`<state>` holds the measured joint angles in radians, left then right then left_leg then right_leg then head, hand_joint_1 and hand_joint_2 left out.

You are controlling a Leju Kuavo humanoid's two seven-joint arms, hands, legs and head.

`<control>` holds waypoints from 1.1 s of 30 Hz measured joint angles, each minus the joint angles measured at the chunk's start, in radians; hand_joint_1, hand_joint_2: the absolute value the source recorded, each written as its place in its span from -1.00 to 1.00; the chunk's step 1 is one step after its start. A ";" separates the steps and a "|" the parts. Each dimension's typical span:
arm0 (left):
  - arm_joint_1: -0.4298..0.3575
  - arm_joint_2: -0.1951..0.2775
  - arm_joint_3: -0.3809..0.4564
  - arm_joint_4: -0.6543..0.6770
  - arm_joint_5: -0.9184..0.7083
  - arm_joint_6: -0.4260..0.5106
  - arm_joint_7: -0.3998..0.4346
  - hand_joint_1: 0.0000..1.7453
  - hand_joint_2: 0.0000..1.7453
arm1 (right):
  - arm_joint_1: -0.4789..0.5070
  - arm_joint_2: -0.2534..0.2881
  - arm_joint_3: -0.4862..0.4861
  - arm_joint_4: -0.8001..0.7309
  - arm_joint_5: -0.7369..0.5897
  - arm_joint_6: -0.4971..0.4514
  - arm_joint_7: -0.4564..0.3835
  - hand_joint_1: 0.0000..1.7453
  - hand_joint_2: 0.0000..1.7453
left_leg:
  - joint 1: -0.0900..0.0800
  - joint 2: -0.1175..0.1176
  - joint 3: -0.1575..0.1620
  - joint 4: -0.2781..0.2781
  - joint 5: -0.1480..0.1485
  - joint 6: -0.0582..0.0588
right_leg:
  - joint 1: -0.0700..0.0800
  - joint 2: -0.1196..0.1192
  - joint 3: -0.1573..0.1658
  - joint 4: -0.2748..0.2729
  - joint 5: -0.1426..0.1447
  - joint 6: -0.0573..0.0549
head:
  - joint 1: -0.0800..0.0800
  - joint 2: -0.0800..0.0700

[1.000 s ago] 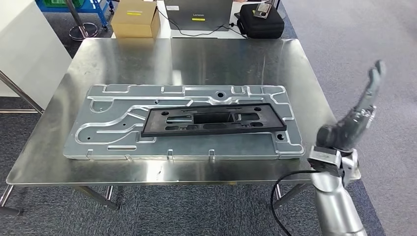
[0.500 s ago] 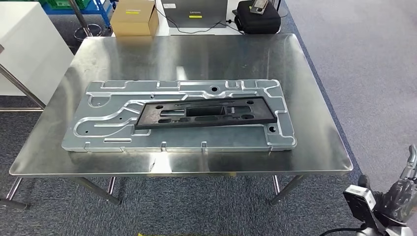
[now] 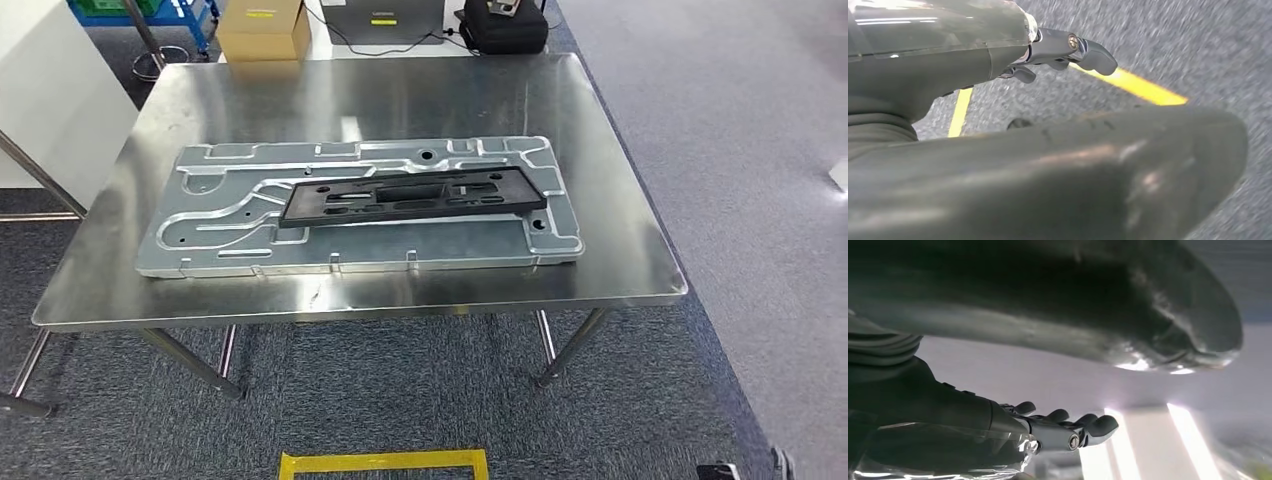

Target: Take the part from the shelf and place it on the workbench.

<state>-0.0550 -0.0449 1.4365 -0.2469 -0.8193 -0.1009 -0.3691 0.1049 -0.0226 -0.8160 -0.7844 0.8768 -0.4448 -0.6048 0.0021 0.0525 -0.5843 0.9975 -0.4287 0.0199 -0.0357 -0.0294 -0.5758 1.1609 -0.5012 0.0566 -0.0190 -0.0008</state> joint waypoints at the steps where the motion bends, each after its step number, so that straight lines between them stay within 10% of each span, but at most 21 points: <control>1: 0.000 -0.005 0.000 0.000 -0.001 -0.001 -0.004 -1.00 -1.00 | -0.007 0.000 -0.016 0.043 0.035 0.014 0.041 -1.00 -1.00 | -0.001 0.010 -0.008 0.007 0.004 -0.006 | 0.003 -0.013 0.050 -0.068 -0.007 -0.004 | 0.000 0.000; 5: -0.004 -0.024 -0.001 0.004 -0.007 -0.002 -0.015 -1.00 -1.00 | -0.021 0.001 -0.063 0.222 0.162 0.123 0.241 -1.00 -1.00 | 0.002 0.036 -0.020 0.020 0.018 -0.036 | 0.016 -0.013 0.085 -0.157 -0.024 -0.046 | -0.001 0.000; 8: -0.002 -0.034 -0.001 0.008 -0.012 -0.006 -0.015 -1.00 -1.00 | -0.033 0.001 -0.084 0.324 0.217 0.236 0.381 -1.00 -1.00 | 0.009 -0.011 -0.048 0.101 -0.082 -0.049 | 0.020 -0.001 0.053 -0.158 0.006 -0.077 | -0.001 0.000; 11: -0.003 -0.039 -0.001 0.010 -0.018 -0.013 -0.015 -1.00 -1.00 | -0.057 0.001 -0.088 0.405 0.260 0.381 0.492 -1.00 -1.00 | 0.006 -0.041 -0.076 0.270 -0.198 -0.041 | 0.036 0.015 0.009 -0.156 0.039 -0.091 | -0.002 0.000; 14: -0.009 -0.039 -0.002 0.010 -0.021 -0.016 -0.011 -1.00 -1.00 | -0.074 0.006 -0.088 0.472 0.302 0.517 0.597 -1.00 -1.00 | -0.009 -0.044 0.007 0.234 -0.135 -0.016 | 0.048 0.021 -0.032 -0.150 0.070 -0.095 | -0.002 0.000; 17: -0.015 -0.038 -0.002 0.010 -0.025 -0.016 -0.011 -1.00 -1.00 | -0.091 0.023 -0.088 0.513 0.324 0.568 0.636 -1.00 -1.00 | -0.031 -0.043 0.164 0.015 -0.118 0.017 | 0.053 0.022 -0.053 -0.146 0.097 -0.092 | -0.001 0.000; 19: -0.019 -0.038 -0.003 0.010 -0.030 -0.016 -0.010 -1.00 -1.00 | -0.101 0.032 -0.088 0.530 0.330 0.575 0.636 -1.00 -1.00 | -0.037 -0.042 0.193 -0.051 -0.126 0.027 | 0.050 0.021 -0.060 -0.149 0.118 -0.084 | -0.002 0.000; 22: -0.019 -0.041 -0.008 0.011 -0.042 -0.016 -0.008 -1.00 -1.00 | -0.106 0.038 -0.088 0.547 0.337 0.573 0.628 -1.00 -1.00 | -0.030 -0.038 0.172 -0.066 -0.086 0.038 | 0.046 0.024 -0.073 -0.128 0.088 -0.066 | -0.003 0.000; 26: -0.019 -0.042 -0.020 0.012 -0.054 -0.021 -0.008 -1.00 -1.00 | -0.107 0.039 -0.088 0.557 0.347 0.568 0.604 -1.00 -1.00 | -0.025 -0.034 0.108 -0.056 -0.039 0.038 | 0.025 0.028 -0.116 0.086 -0.083 -0.036 | -0.001 0.000; 28: -0.020 -0.042 -0.024 0.012 -0.058 -0.024 -0.008 -1.00 -1.00 | -0.108 0.040 -0.088 0.561 0.350 0.568 0.595 -1.00 -1.00 | -0.020 -0.031 0.068 -0.037 -0.023 0.030 | 0.012 0.028 -0.093 0.128 -0.055 -0.021 | -0.001 0.000; 30: -0.021 -0.042 -0.027 0.012 -0.060 -0.027 -0.008 -1.00 -1.00 | -0.110 0.040 -0.087 0.564 0.352 0.569 0.592 -1.00 -1.00 | -0.014 -0.030 0.029 -0.009 -0.012 0.018 | -0.002 0.028 -0.007 0.038 -0.011 -0.006 | -0.001 0.000; 33: -0.023 -0.039 -0.029 0.012 -0.061 -0.030 -0.009 -1.00 -1.00 | -0.114 0.039 -0.085 0.568 0.358 0.572 0.583 -1.00 -1.00 | -0.011 -0.030 -0.013 0.029 0.000 -0.003 | 0.000 0.031 0.099 -0.128 -0.045 -0.013 | -0.001 0.000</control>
<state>-0.0779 -0.0836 1.4071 -0.2349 -0.8806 -0.1313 -0.3784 -0.0095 0.0169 -0.9008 -0.2167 1.2349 0.1271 -0.0221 -0.0088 0.0230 -0.5977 1.0265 -0.4286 0.0165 -0.0358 0.0020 -0.4770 1.0326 -0.5462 0.0439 -0.0197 -0.0008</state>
